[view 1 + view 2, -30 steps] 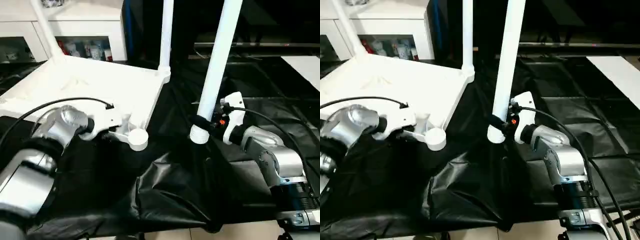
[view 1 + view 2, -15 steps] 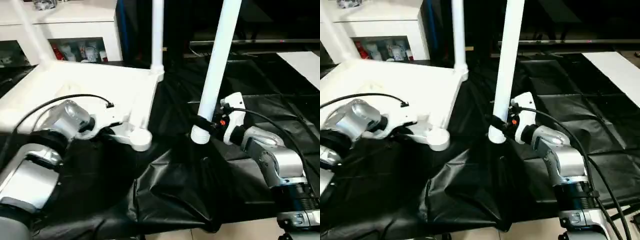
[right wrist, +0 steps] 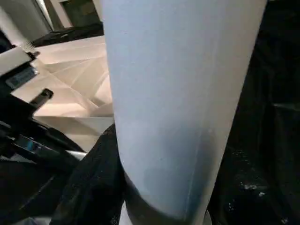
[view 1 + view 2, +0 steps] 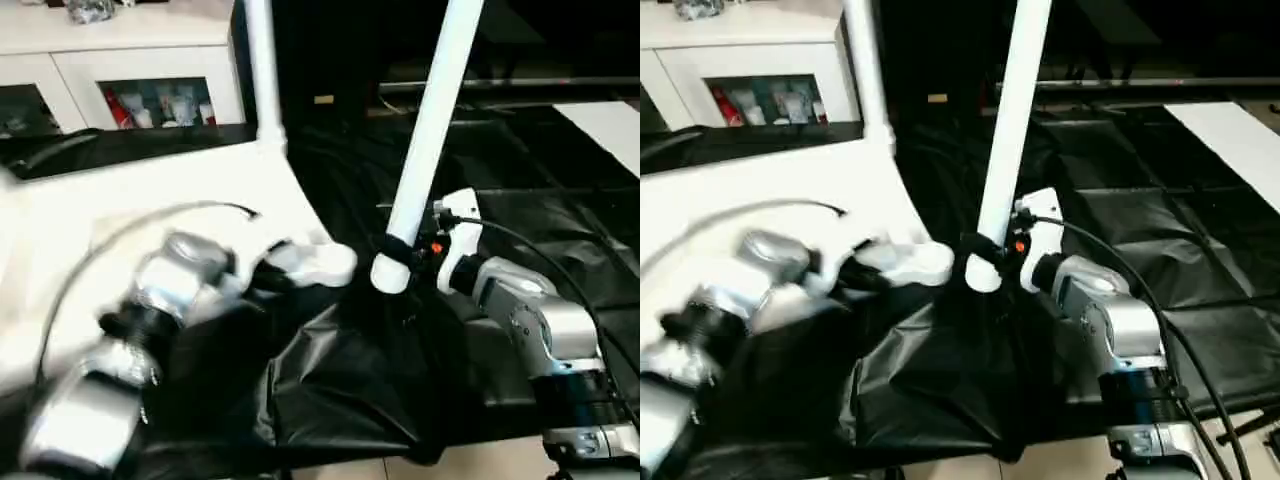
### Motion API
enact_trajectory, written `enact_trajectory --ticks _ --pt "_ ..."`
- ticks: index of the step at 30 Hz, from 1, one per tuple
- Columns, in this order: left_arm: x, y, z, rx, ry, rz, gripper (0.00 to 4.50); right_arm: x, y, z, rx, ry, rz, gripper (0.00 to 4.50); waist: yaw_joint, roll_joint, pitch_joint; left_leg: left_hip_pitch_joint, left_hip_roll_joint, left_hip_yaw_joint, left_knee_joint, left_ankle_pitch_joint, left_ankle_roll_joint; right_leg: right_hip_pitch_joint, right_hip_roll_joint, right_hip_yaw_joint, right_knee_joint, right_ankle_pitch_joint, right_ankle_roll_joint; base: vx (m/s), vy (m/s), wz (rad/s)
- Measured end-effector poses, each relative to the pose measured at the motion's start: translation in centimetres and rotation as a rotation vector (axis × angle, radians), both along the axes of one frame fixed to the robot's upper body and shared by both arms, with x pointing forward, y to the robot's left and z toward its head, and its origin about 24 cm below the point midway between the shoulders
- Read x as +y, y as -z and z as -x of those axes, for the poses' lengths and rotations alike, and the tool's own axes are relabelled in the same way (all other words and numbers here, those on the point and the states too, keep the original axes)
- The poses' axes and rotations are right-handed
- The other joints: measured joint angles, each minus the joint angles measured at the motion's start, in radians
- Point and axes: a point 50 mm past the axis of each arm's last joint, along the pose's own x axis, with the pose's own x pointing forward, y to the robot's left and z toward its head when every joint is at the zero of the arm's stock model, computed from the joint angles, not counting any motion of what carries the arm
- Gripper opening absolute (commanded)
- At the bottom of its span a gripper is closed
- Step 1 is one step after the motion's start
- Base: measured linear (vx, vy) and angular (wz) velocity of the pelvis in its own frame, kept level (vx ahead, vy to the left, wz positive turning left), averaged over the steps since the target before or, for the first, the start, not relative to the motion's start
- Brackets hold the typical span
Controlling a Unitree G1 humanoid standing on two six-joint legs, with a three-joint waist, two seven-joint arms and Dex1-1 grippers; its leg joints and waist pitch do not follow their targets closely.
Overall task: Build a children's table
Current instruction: Insert table leg to table base
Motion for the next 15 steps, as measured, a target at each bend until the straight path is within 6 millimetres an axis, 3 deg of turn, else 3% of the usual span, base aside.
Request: enact_trajectory --ticks 4,9,15 --pt "-1.1 0.3 0.9 -0.059 0.007 0.000 0.00 0.1 0.0 0.0 -0.001 -0.003 0.001 1.91 -0.002 0.000 0.000 0.000 0.000 0.000 0.000 0.000 0.000 0.000 0.000 0.000 -0.001 0.000 0.001 0.000 0.000 0.00" --pt "-1.0 0.7 1.4 -0.223 0.090 -0.076 0.00 0.4 -0.8 -0.6 -0.034 -0.014 0.009 1.91 -0.003 0.000 0.000 0.000 0.000 0.000 -0.002 0.000 0.000 -0.001 0.000 0.000 0.000 -0.001 0.001 0.000 0.000 0.00" --pt "-0.9 0.9 1.9 -0.236 0.077 -0.036 0.00 1.1 -1.7 -1.5 -0.076 -0.047 0.007 1.91 -0.006 -0.002 0.001 -0.001 0.000 0.000 -0.002 0.000 0.000 -0.002 0.000 0.000 0.000 -0.001 0.001 0.000 0.000 0.00"
